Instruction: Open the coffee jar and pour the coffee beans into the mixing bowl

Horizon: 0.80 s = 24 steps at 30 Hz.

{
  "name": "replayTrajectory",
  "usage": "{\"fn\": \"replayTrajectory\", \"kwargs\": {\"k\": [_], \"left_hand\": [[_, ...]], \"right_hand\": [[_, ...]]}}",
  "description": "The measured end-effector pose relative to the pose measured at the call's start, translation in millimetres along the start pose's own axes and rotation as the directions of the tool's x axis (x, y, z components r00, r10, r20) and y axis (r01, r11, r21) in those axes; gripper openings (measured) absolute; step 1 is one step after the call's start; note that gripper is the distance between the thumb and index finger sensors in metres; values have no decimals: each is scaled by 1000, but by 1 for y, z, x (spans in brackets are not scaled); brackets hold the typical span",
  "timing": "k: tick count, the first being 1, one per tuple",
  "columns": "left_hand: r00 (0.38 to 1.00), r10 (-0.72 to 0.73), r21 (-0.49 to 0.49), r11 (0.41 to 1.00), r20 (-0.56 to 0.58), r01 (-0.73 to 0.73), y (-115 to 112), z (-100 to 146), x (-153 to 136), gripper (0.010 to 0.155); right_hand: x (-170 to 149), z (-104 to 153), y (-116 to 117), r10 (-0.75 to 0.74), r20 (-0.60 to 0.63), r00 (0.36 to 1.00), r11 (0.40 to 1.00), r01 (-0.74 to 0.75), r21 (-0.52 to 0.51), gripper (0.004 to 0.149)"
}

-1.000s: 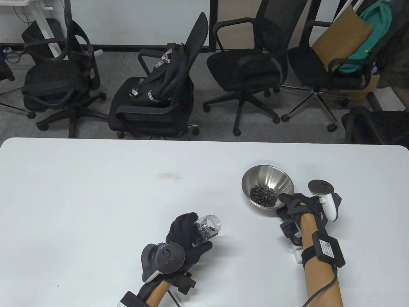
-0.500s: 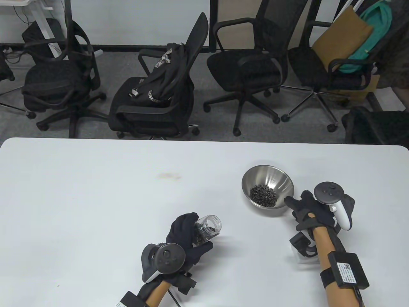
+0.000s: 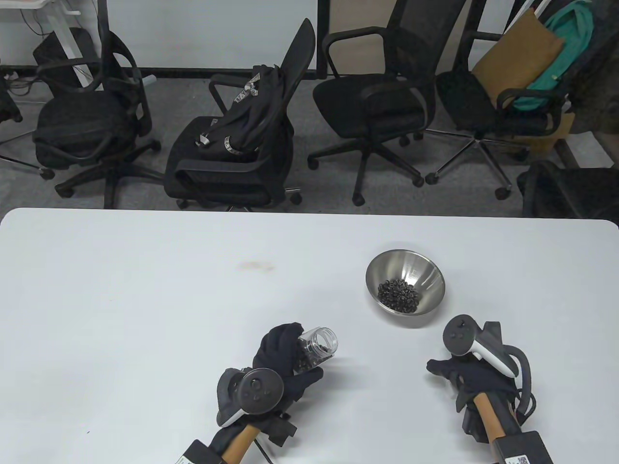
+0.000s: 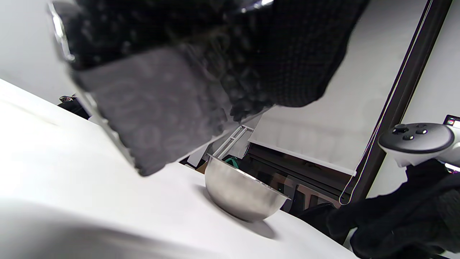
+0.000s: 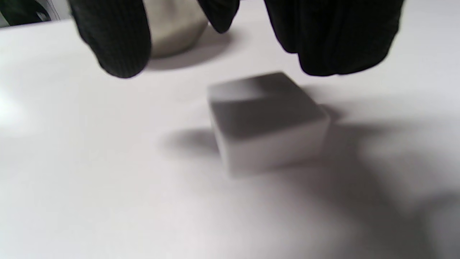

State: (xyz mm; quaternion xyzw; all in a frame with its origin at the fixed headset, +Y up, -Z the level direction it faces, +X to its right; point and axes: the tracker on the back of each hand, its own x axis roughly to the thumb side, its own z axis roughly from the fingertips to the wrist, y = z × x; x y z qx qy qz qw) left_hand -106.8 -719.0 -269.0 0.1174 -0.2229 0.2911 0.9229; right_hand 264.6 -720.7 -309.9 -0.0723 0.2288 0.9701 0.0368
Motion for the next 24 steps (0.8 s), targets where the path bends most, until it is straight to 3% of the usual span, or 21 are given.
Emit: {"fn": "replayTrajectory", "kwargs": {"k": [15,24], "left_hand": [[999,-28,-19,999,17,29,-4,0,2,93],[999,-32,-30,999,13,33,-5,0,2,93]], "right_hand": [[0,-9,31,136,-96,986,987,-128,94,88],[1,-9,31,140,-89,986,989,-136,53,83]]}}
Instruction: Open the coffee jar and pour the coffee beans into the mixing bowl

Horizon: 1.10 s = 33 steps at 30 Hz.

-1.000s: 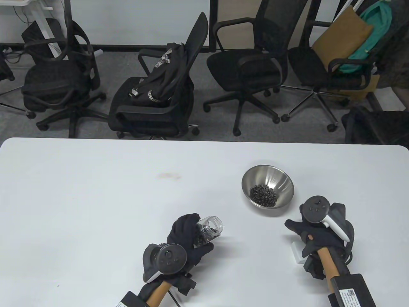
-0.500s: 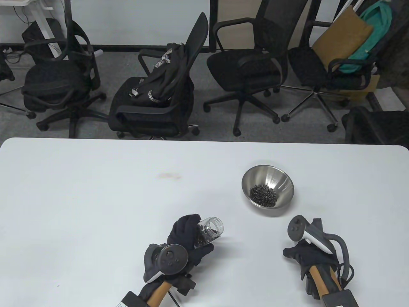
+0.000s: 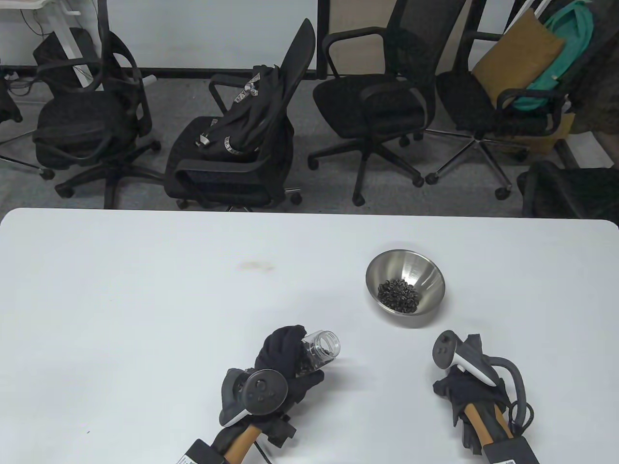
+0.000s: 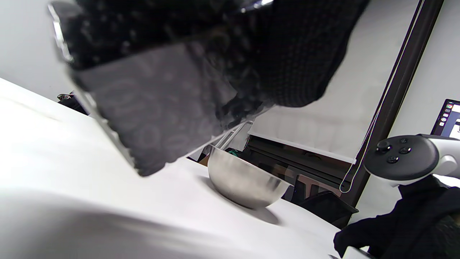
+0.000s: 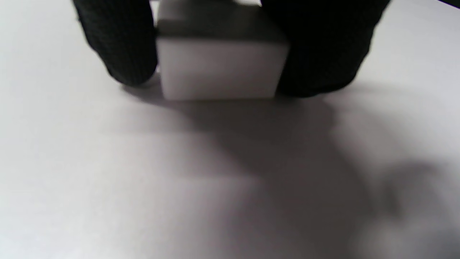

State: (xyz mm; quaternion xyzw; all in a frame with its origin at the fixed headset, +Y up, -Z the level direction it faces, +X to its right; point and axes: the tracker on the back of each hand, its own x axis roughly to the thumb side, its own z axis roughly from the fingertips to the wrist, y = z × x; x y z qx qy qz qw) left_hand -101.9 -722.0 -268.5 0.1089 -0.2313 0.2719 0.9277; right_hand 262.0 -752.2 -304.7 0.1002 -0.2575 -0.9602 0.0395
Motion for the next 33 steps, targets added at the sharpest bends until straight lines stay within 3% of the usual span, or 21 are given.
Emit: {"fn": "replayTrajectory", "kwargs": {"k": [7,17,23,27,33], "left_hand": [[1000,-9,-16,1000,-1,9,-2,-1,0,93],[1000,-17,-61,998,0,17,-7,-2,0,93],[999,-24,-135,990,45,30,-14,-3,4,93],[996,-29,-187,981,82,44,-18,-4,8,93],[991,-25,-241,969,131,56,-24,-5,15,93]], "right_hand": [[0,19,-21,-104,133,986,985,121,-122,83],[5,41,-37,-189,421,887,897,331,-293,79],[16,60,-44,-73,621,780,821,401,-407,79],[30,73,-44,10,726,688,792,438,-426,80],[53,92,-38,127,785,606,780,428,-457,80]]}}
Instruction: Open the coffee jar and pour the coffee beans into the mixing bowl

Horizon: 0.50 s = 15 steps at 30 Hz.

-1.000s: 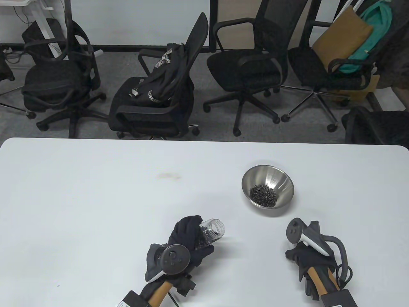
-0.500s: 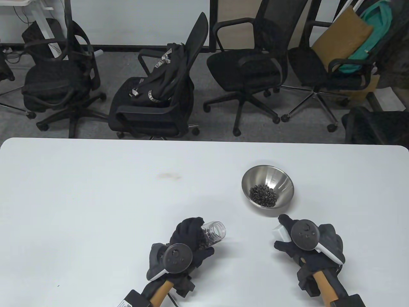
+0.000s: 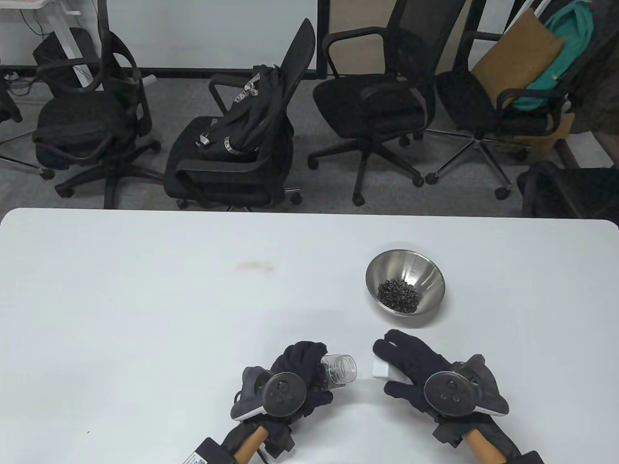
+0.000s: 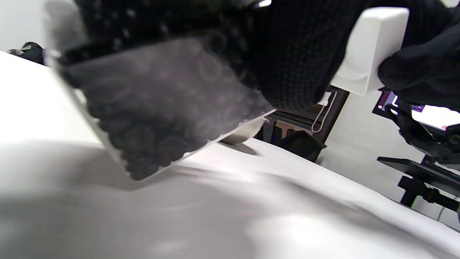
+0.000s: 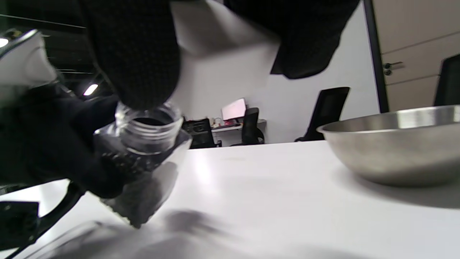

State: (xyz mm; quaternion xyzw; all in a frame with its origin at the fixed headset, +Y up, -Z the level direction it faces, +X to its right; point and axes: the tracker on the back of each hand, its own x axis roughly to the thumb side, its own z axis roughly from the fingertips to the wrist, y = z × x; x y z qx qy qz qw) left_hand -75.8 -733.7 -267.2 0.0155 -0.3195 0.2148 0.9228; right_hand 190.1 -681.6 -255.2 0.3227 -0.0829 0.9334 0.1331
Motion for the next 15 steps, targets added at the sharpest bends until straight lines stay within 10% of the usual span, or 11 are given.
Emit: {"fn": "replayTrajectory", "kwargs": {"k": [15], "left_hand": [[995,-8,-43,999,101,13,-5,-1,17,93]], "right_hand": [[36,-4,21,78,146,986,996,-82,24,83]]}}
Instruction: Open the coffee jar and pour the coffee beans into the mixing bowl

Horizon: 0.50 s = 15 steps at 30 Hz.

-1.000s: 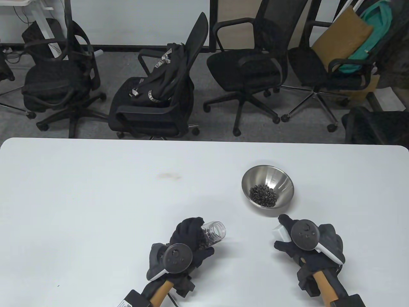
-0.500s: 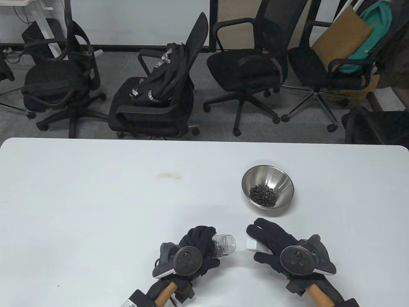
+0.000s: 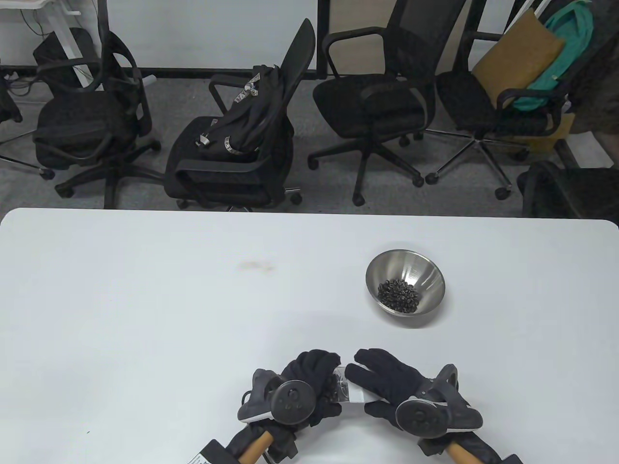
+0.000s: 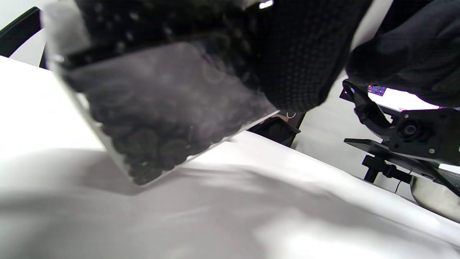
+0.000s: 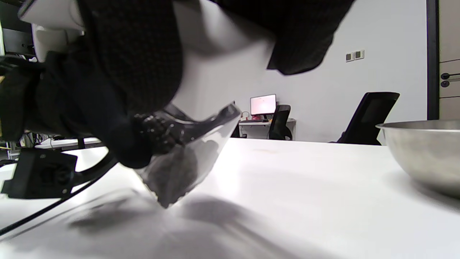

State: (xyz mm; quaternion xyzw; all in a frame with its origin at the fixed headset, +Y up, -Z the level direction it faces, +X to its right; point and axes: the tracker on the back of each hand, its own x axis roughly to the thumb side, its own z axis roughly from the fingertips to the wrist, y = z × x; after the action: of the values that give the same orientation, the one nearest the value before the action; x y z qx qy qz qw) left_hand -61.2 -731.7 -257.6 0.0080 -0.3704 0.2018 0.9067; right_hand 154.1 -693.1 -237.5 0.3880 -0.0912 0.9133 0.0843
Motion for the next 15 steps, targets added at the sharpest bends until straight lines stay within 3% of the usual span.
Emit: {"fn": "replayTrajectory", "kwargs": {"k": [15], "left_hand": [[1000,2,18,1000,14,-3,-2,0,3,92]], "right_hand": [[3,-3,5,-9,-9,1000,1000,9,-1,83]]}}
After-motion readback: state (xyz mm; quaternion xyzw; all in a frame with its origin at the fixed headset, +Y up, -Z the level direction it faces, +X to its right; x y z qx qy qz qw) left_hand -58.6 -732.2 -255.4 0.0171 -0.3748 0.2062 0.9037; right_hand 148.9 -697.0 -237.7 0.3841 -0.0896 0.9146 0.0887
